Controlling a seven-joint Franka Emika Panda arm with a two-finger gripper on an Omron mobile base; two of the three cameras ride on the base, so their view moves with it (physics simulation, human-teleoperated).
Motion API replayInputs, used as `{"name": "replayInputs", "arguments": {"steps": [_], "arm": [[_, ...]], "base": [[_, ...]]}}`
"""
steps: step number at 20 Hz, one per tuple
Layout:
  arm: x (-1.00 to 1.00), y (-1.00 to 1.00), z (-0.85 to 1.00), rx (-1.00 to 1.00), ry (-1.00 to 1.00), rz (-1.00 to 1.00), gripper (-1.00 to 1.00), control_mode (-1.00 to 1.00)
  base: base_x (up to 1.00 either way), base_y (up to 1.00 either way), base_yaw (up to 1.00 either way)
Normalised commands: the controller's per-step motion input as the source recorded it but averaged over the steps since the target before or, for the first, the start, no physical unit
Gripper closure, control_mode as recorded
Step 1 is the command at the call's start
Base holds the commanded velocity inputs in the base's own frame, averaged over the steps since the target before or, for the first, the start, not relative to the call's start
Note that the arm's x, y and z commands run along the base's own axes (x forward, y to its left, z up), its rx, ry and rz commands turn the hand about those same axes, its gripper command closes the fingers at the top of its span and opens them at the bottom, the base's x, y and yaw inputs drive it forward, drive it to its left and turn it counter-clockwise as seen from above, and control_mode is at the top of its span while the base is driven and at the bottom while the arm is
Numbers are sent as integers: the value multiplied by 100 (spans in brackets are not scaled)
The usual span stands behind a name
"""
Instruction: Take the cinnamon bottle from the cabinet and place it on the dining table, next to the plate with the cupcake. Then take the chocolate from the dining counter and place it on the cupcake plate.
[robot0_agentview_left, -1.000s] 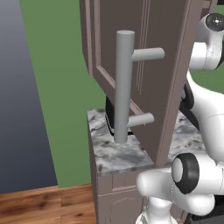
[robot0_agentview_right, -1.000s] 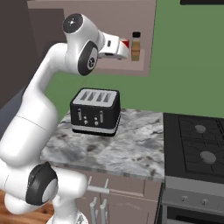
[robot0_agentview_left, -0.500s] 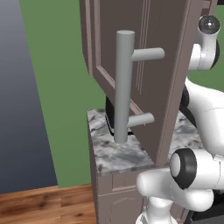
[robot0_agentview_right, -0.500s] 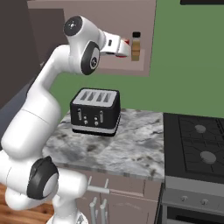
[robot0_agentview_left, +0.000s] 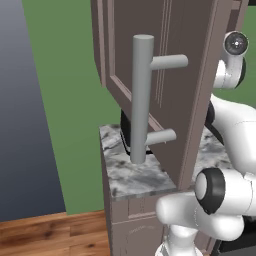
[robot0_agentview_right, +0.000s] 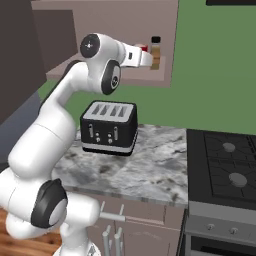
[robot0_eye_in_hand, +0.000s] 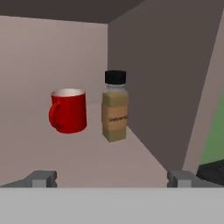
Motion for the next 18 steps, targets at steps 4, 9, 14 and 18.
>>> {"name": "replayInputs", "arguments": {"steps": [4, 9, 14, 18], "arm": [[20, -12, 13, 2, 1, 0, -100, -100], [20, -6, 2, 2, 1, 0, -100, -100], [28, -9, -2, 1, 5, -2, -100, -100], [29, -8, -14, 0, 7, -4, -100, -100]], "base": [[0, 0, 0], [0, 0, 0], [0, 0, 0], [0, 0, 0]]}}
